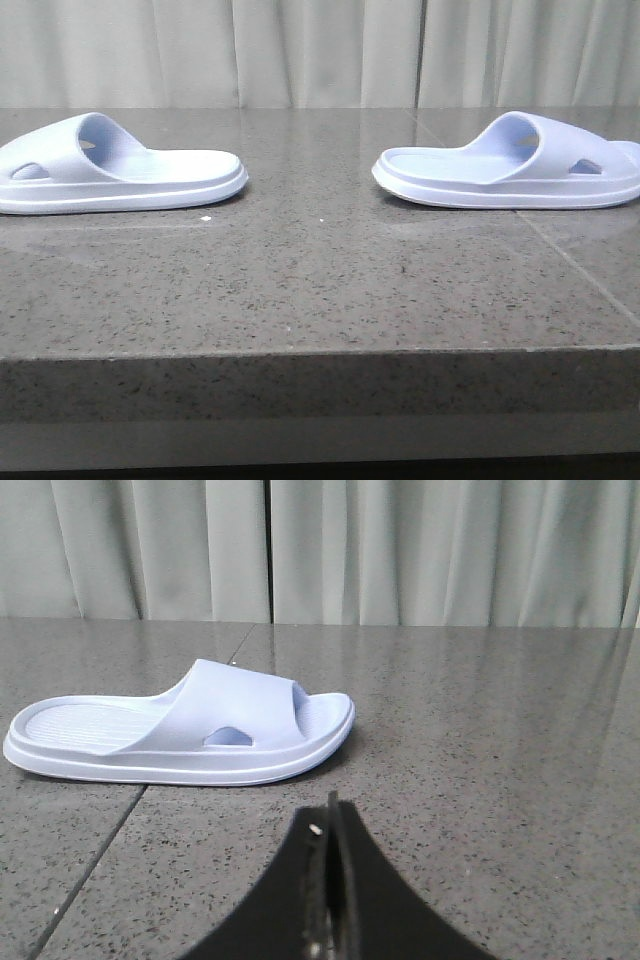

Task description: Insert blue slippers together front up

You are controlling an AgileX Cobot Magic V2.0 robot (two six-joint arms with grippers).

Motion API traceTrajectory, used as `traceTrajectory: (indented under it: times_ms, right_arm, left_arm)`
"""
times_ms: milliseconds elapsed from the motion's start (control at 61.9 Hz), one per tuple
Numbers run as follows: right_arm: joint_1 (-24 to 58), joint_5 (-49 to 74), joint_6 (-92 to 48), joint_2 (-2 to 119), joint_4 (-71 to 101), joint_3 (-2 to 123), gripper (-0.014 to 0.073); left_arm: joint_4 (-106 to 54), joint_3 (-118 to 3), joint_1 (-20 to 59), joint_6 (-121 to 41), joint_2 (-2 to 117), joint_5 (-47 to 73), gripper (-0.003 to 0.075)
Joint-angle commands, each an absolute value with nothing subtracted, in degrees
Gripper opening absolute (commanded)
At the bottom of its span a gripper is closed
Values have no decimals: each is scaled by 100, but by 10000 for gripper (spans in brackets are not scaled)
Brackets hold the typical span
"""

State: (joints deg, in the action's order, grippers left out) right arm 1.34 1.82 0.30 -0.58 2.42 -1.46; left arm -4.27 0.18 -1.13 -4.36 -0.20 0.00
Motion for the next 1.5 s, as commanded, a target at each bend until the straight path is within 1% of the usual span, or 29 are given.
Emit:
traceTrajectory:
  times_ms: [0, 662, 791, 1049, 1178, 1308, 1485]
  right_arm:
    - [95, -321, 0, -156, 185, -120, -118]
    - [95, -321, 0, -156, 185, -120, -118]
    - [95, -321, 0, -156, 185, -120, -118]
    - [95, -337, 0, -156, 185, -120, -118]
    - [95, -538, 0, -156, 189, -114, -118]
    - [95, -546, 0, -156, 189, 149, -118]
    - [95, 178, 0, -156, 189, 1002, -118]
  left_arm:
    - [-475, 50, -131, -402, -110, -472, -20]
    - [-475, 50, -131, -402, -110, -472, -20]
    - [-475, 50, -131, -402, -110, -664, -20]
    - [-475, 50, -131, -402, -110, -686, -20]
    - [-617, 28, -131, -402, -110, -795, -20]
    - [-786, -255, -131, -402, -110, -666, -20]
    - [-786, -1319, -131, -402, -27, 304, -20]
